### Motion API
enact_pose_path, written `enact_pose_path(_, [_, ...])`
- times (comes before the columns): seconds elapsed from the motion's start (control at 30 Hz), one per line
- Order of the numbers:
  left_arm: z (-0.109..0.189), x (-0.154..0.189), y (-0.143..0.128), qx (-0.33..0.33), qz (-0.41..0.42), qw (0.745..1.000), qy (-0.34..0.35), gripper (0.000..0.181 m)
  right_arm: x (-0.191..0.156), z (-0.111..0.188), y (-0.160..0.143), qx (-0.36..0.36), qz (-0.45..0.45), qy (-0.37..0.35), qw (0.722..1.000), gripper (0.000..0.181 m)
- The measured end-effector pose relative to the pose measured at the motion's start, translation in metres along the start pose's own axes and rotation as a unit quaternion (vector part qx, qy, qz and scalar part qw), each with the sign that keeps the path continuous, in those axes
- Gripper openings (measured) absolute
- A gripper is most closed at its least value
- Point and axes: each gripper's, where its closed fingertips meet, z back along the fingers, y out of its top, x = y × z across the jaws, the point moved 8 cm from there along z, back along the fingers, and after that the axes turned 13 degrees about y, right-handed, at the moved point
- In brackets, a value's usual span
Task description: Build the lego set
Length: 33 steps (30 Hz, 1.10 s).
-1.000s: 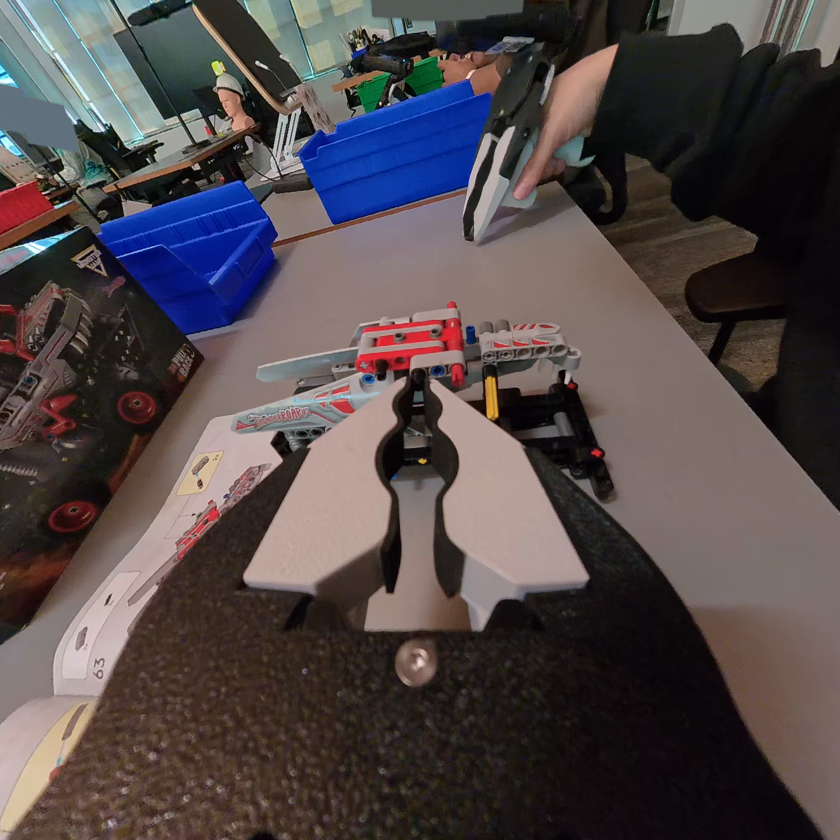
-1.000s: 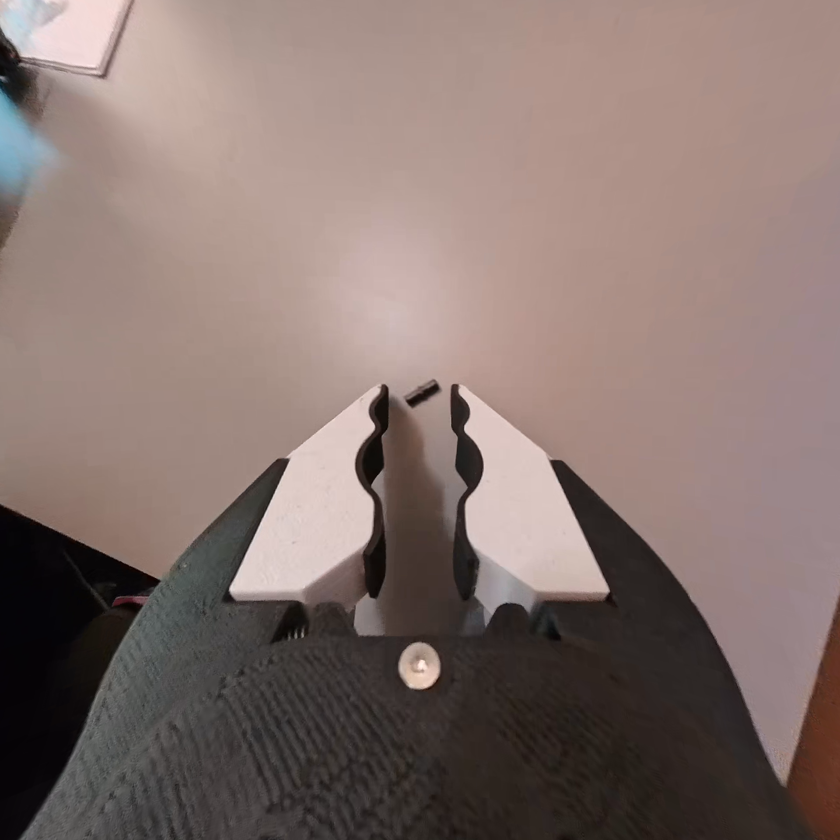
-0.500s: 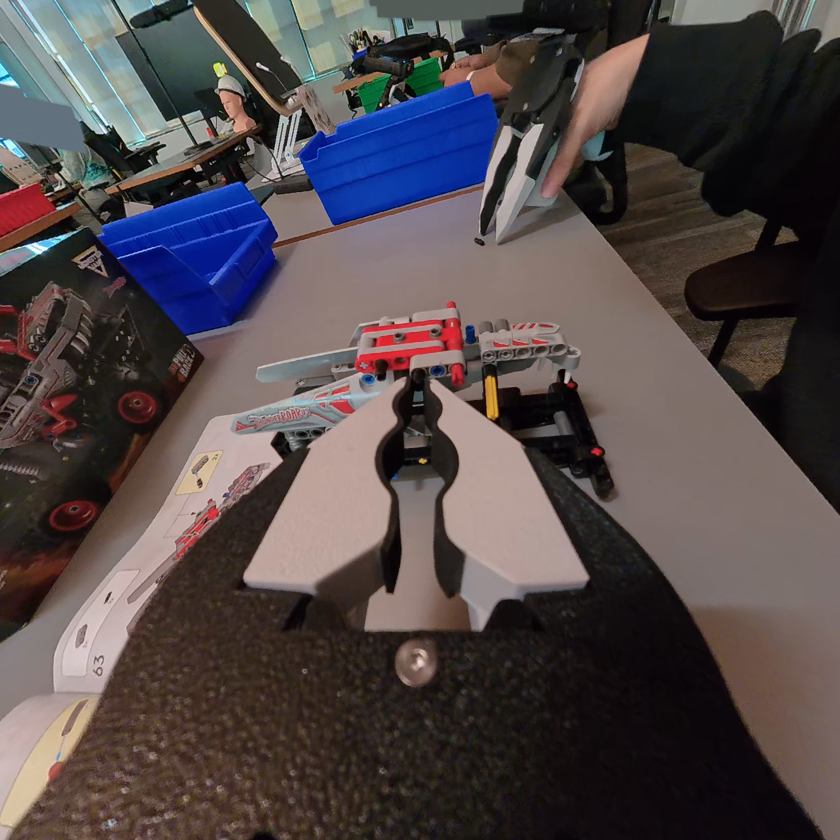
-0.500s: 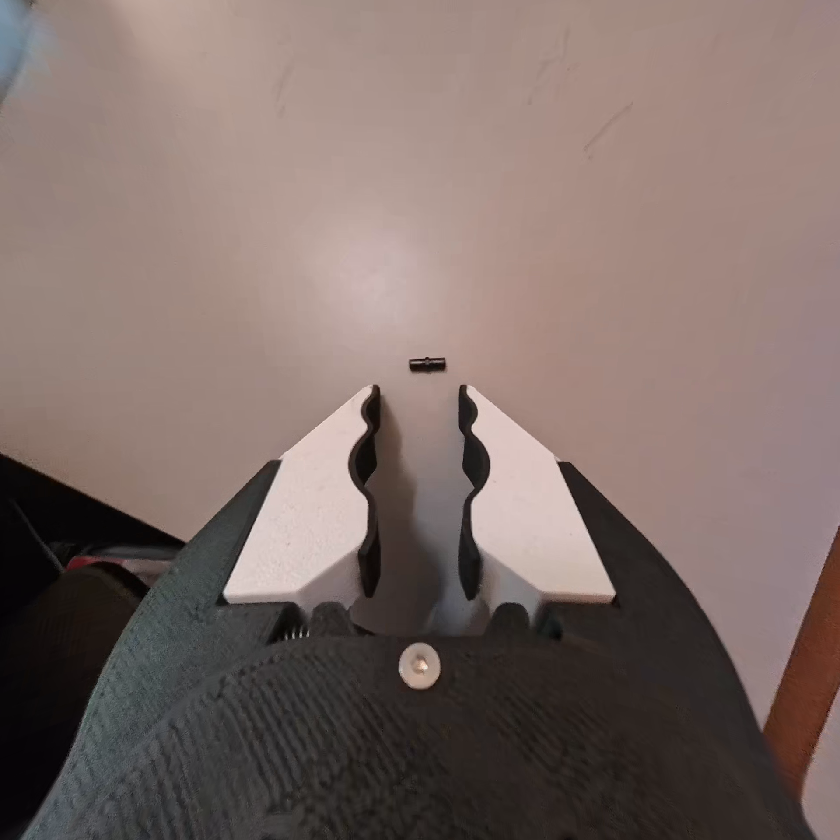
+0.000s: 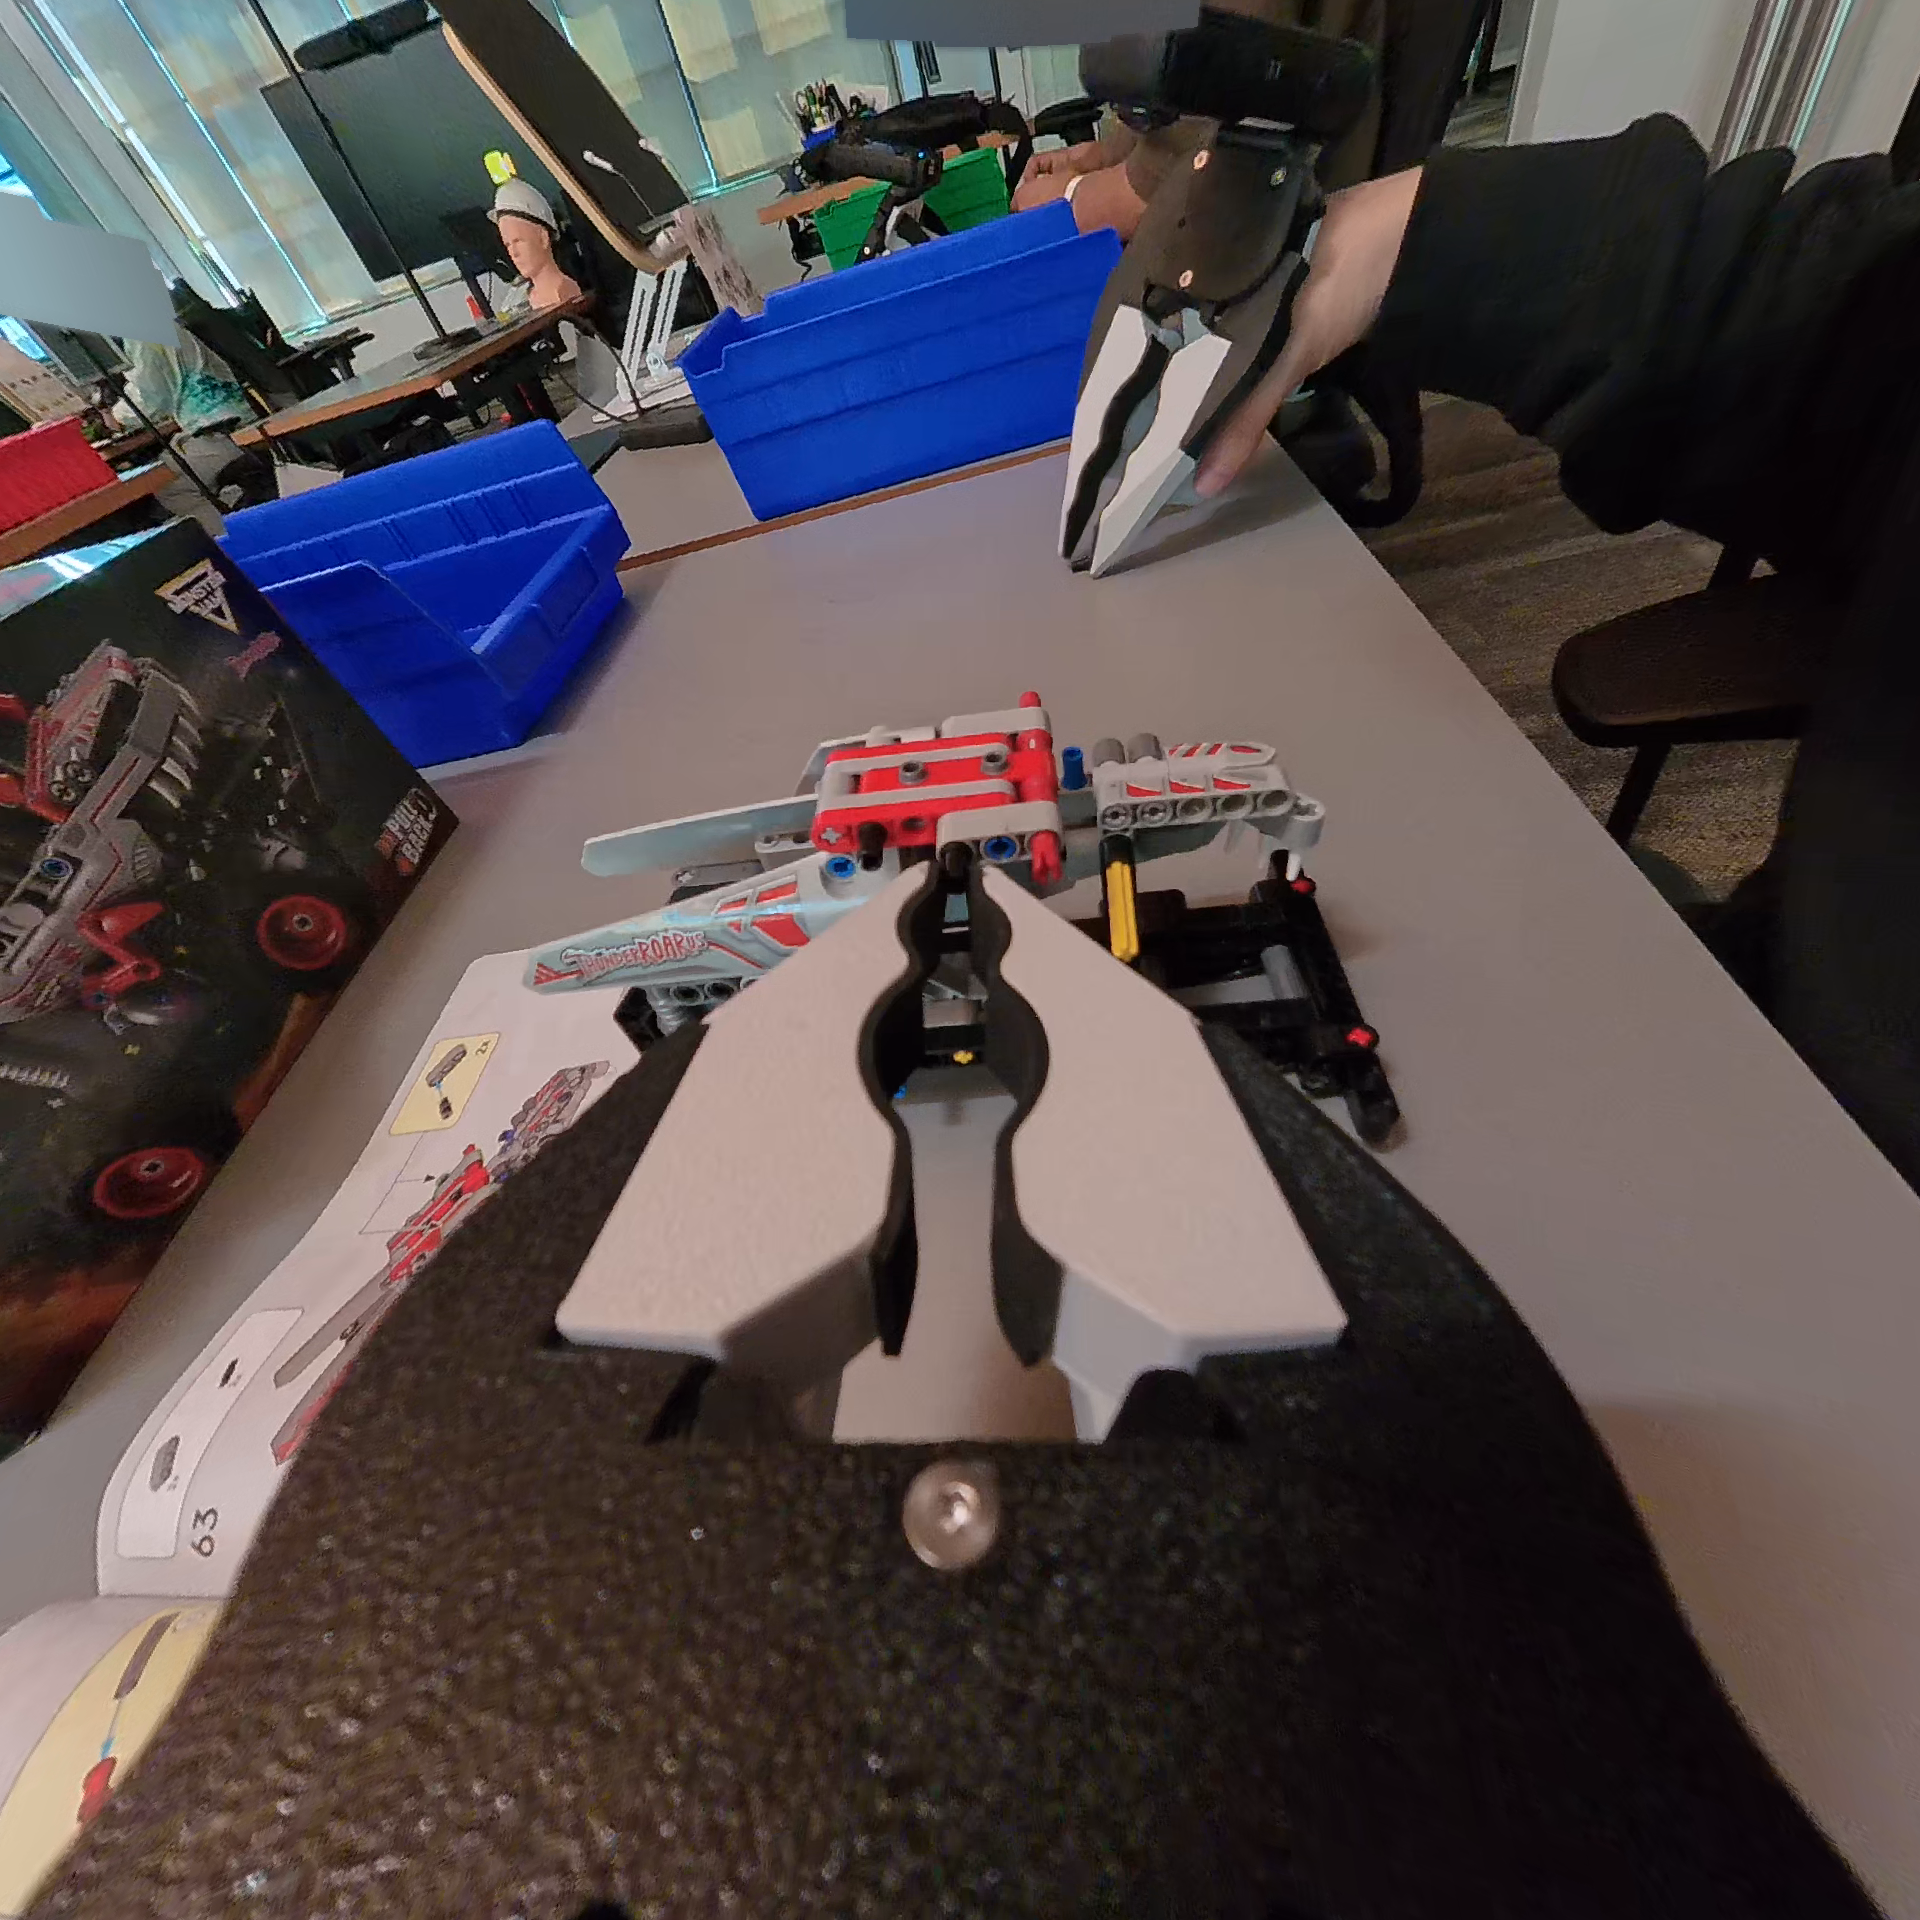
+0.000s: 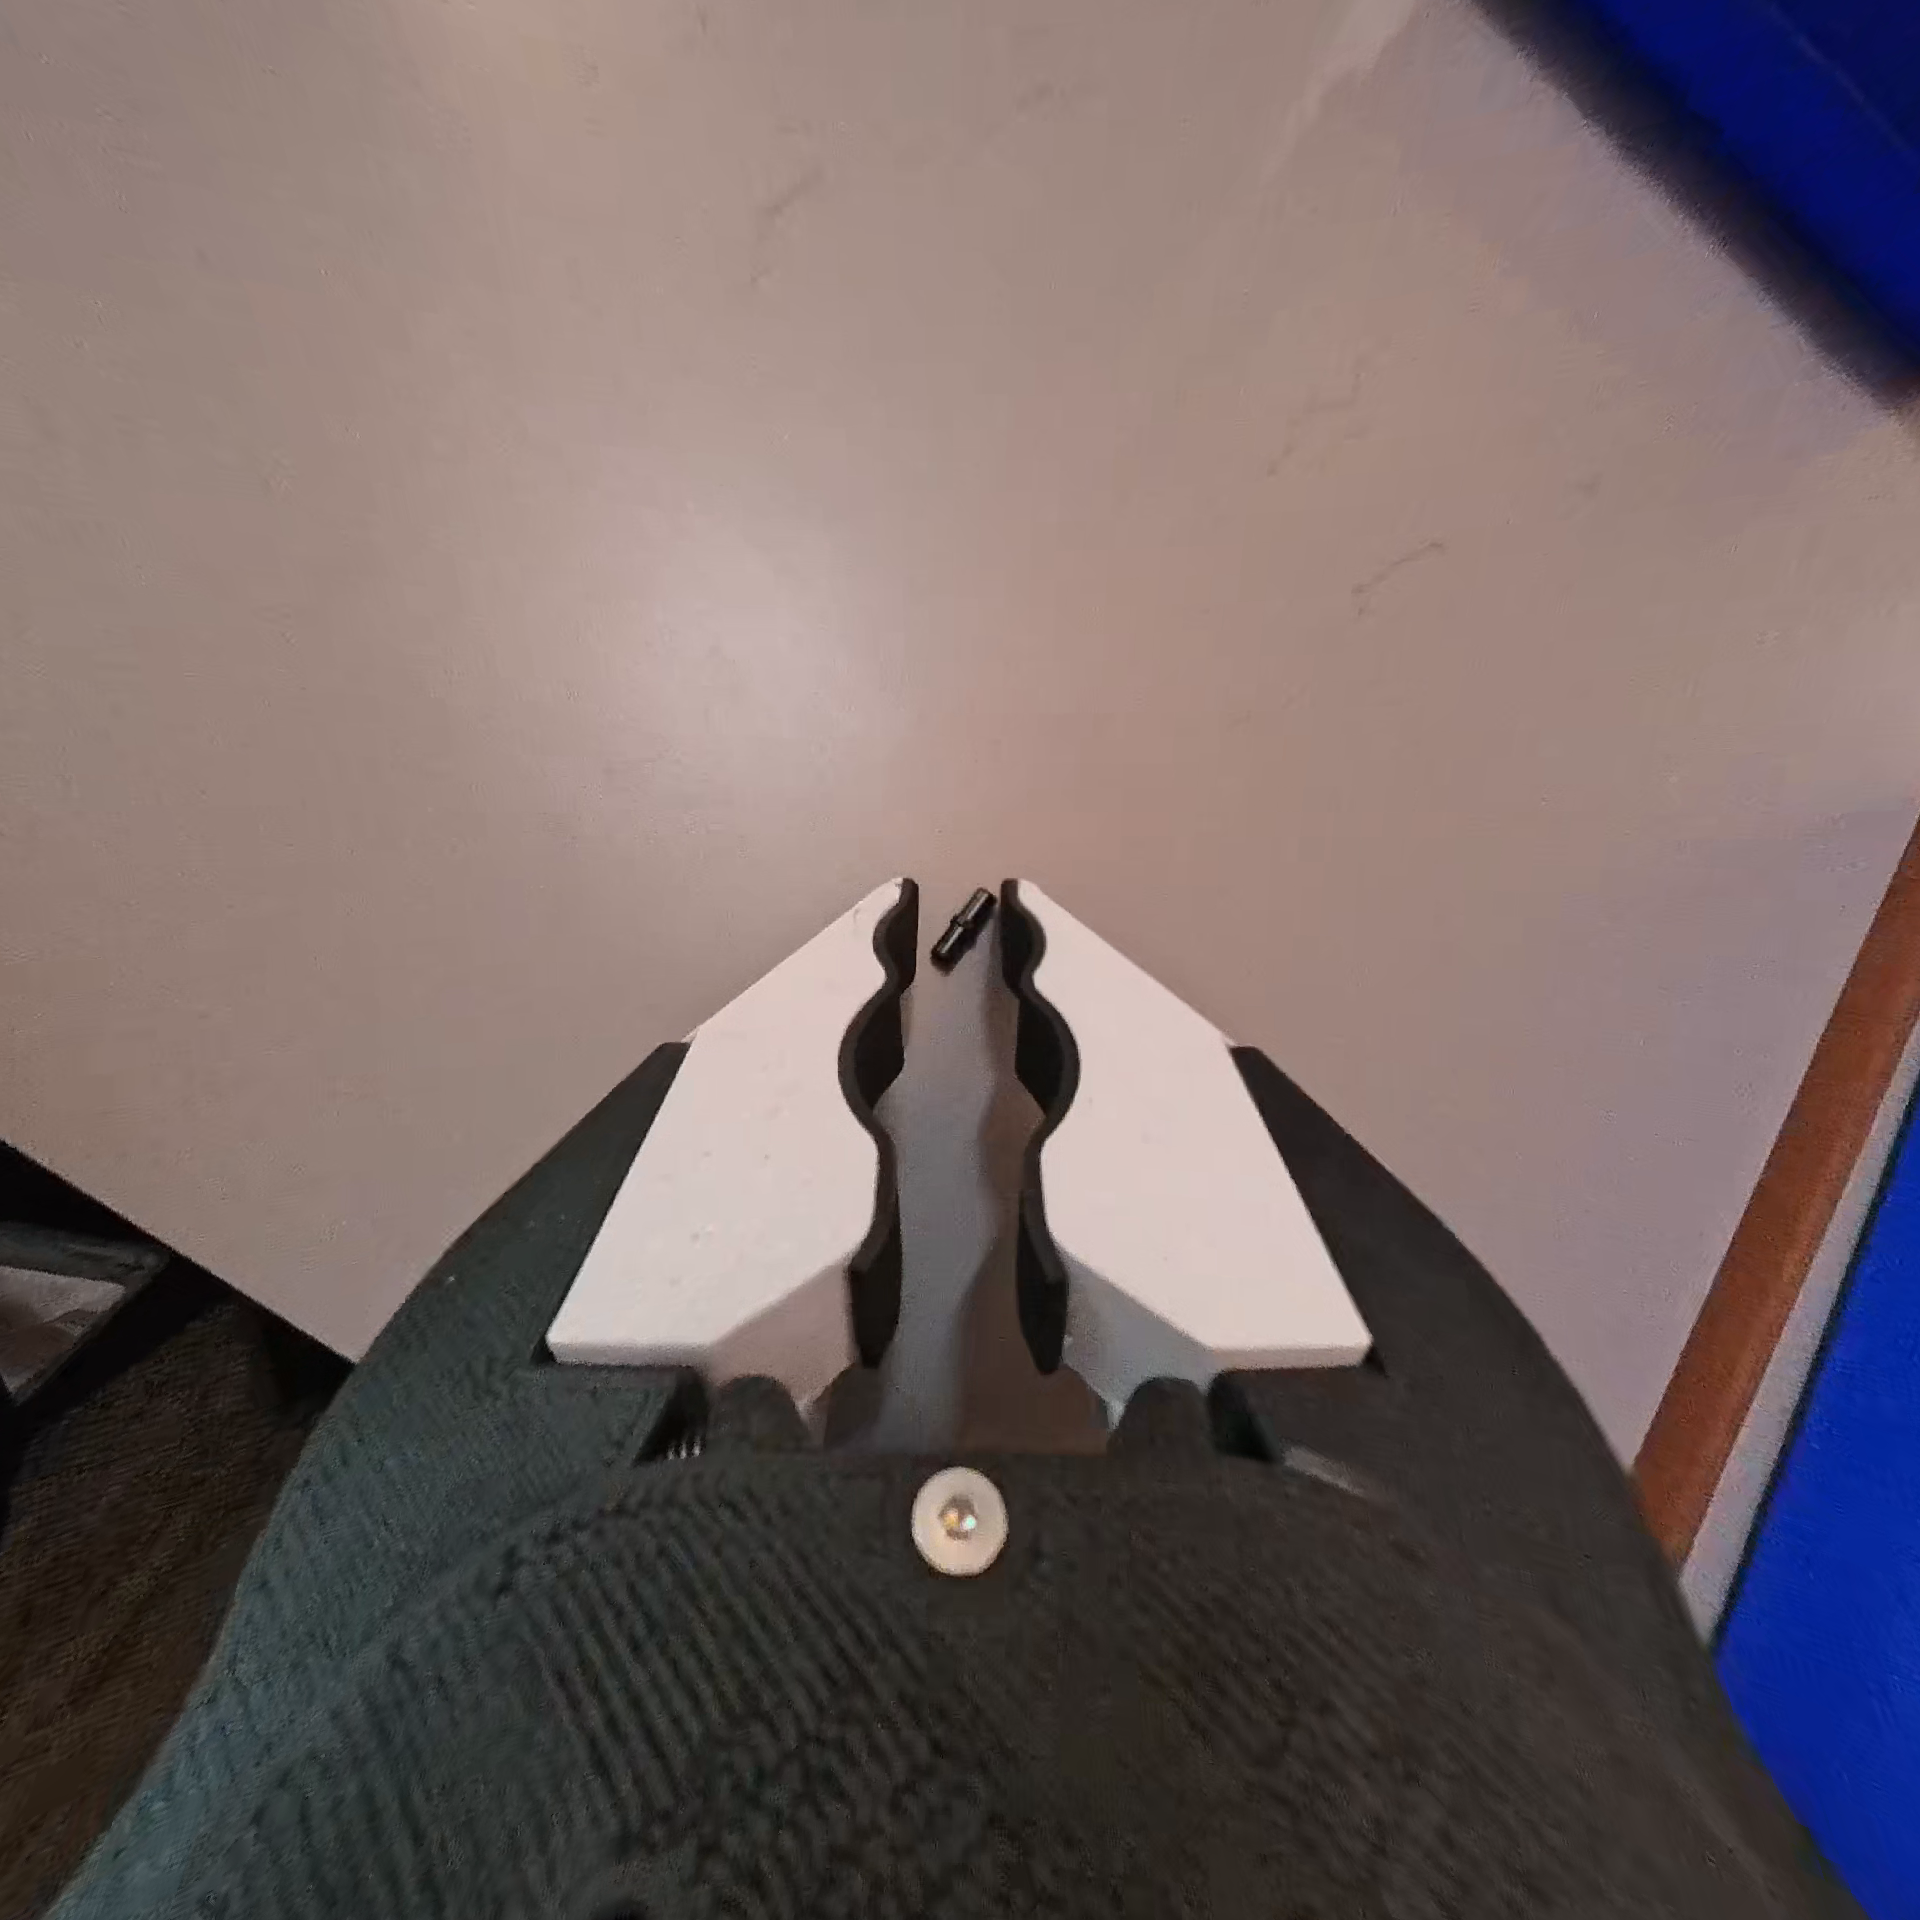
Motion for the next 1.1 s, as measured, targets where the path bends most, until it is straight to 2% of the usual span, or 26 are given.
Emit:
enact_pose_path(0.13, [0.0, 0.0, 0.0, 0.001, 0.001, 1.0, -0.001, 0.001, 0.0, 0.007, -0.004, -0.017, -0.023, -0.009, 1.0, 0.032])
enact_pose_path(0.43, [0.0, 0.0, 0.0, 0.002, 0.002, 1.0, -0.003, 0.001, 0.003, 0.004, -0.009, 0.03, -0.107, 0.023, 0.994, 0.024])
enact_pose_path(0.5, [0.0, 0.0, 0.0, 0.002, 0.002, 1.0, -0.003, 0.001, 0.006, 0.005, -0.01, 0.035, -0.122, 0.016, 0.992, 0.016])
enact_pose_path(0.6, [0.0, 0.0, 0.0, 0.001, 0.001, 1.0, -0.003, 0.001, 0.006, 0.006, -0.011, 0.033, -0.117, 0.013, 0.992, 0.004])
enact_pose_path(0.77, [0.0, 0.0, 0.0, 0.0, -0.001, 1.0, -0.002, 0.001, 0.007, 0.006, -0.014, 0.049, -0.105, 0.017, 0.993, 0.004])
enact_pose_path(0.97, [0.0, 0.0, 0.0, 0.0, -0.001, 1.0, -0.004, 0.001, 0.006, -0.001, -0.014, 0.108, -0.107, 0.053, 0.987, 0.004])
enact_pose_path(1.1, [0.0, 0.0, 0.0, 0.002, 0.001, 1.0, -0.005, 0.001, 0.006, -0.002, -0.012, 0.103, -0.078, 0.052, 0.99, 0.003])
